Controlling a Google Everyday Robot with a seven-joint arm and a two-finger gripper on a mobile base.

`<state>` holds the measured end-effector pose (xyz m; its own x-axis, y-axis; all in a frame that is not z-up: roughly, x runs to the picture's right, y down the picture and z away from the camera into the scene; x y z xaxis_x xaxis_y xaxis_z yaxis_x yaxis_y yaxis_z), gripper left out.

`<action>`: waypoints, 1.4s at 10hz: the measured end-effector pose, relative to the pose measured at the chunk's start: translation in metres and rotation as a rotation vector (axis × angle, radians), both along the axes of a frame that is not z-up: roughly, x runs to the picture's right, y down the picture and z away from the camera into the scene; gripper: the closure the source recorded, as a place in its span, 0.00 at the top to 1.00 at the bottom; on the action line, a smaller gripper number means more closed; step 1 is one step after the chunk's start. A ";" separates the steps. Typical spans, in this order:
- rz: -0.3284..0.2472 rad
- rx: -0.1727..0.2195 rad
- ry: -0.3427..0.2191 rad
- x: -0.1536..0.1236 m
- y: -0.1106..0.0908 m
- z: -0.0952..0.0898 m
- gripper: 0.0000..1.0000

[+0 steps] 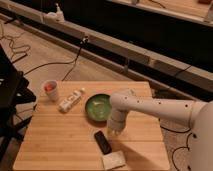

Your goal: Push the eraser across the table

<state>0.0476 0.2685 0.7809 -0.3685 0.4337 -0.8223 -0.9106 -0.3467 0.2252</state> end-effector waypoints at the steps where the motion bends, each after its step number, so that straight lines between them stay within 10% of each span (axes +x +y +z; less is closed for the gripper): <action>1: 0.000 -0.011 0.001 -0.002 0.005 0.001 0.00; 7: -0.048 -0.066 -0.147 -0.069 0.032 -0.004 0.00; 14: -0.097 -0.039 -0.329 -0.159 0.023 0.005 0.00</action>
<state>-0.1110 0.2915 0.7860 -0.0400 0.4197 -0.9068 -0.9648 -0.2522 -0.0742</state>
